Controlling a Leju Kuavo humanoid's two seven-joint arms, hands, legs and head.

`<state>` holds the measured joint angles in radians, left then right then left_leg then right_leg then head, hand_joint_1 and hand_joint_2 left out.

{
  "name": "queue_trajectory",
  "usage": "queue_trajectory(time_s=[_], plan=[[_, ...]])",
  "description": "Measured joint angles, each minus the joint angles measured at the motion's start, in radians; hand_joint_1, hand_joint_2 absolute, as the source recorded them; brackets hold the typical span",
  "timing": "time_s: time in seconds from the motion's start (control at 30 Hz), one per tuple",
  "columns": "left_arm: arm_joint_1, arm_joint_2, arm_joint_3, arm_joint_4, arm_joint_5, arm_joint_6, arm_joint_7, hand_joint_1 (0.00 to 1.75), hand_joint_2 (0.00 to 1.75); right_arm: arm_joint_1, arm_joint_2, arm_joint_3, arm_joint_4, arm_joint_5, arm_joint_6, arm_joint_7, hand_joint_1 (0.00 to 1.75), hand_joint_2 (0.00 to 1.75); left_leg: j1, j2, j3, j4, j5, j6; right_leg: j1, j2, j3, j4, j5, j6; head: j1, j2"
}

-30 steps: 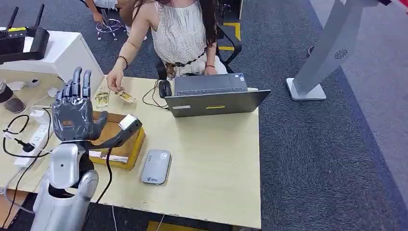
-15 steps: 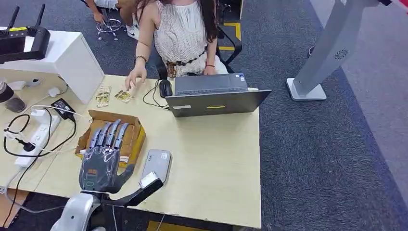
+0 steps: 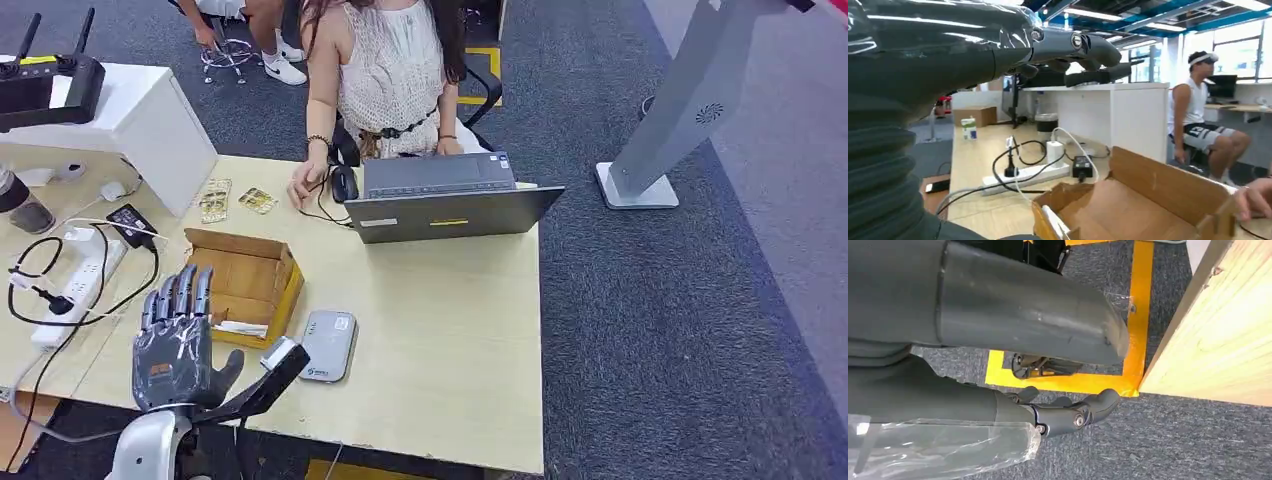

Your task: Pass the card to the sensor for recognition and then transmit it.

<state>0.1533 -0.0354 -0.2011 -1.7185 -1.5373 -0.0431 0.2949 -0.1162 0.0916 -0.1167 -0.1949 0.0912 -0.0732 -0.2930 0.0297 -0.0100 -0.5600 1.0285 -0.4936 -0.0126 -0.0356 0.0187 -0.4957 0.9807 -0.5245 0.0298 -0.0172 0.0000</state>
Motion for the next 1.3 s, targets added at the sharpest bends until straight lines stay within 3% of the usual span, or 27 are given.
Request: queue_trajectory(time_s=[0.4, 1.3], plan=[[-0.018, -0.054, 0.150, 0.049, 0.000, 0.051, -0.037, 0.00, 1.75, -0.006, 0.003, 0.000, 0.000, 0.035, 0.015, 0.021, 0.00, 0.00, 0.000, -0.001, 0.000, 0.000, 0.000, 0.000, 0.000, -0.001, 0.000, 0.000, 0.000, 0.000, 0.000, 0.000], [-0.139, -0.053, 0.171, 0.303, 0.000, 0.073, -0.058, 0.00, 1.75, -0.012, 0.018, 0.000, 0.000, 0.094, 0.034, 0.040, 0.00, 0.00, 0.000, -0.001, 0.000, 0.000, 0.000, 0.000, 0.000, -0.001, 0.000, 0.000, 0.000, 0.000, 0.000, 0.000]])
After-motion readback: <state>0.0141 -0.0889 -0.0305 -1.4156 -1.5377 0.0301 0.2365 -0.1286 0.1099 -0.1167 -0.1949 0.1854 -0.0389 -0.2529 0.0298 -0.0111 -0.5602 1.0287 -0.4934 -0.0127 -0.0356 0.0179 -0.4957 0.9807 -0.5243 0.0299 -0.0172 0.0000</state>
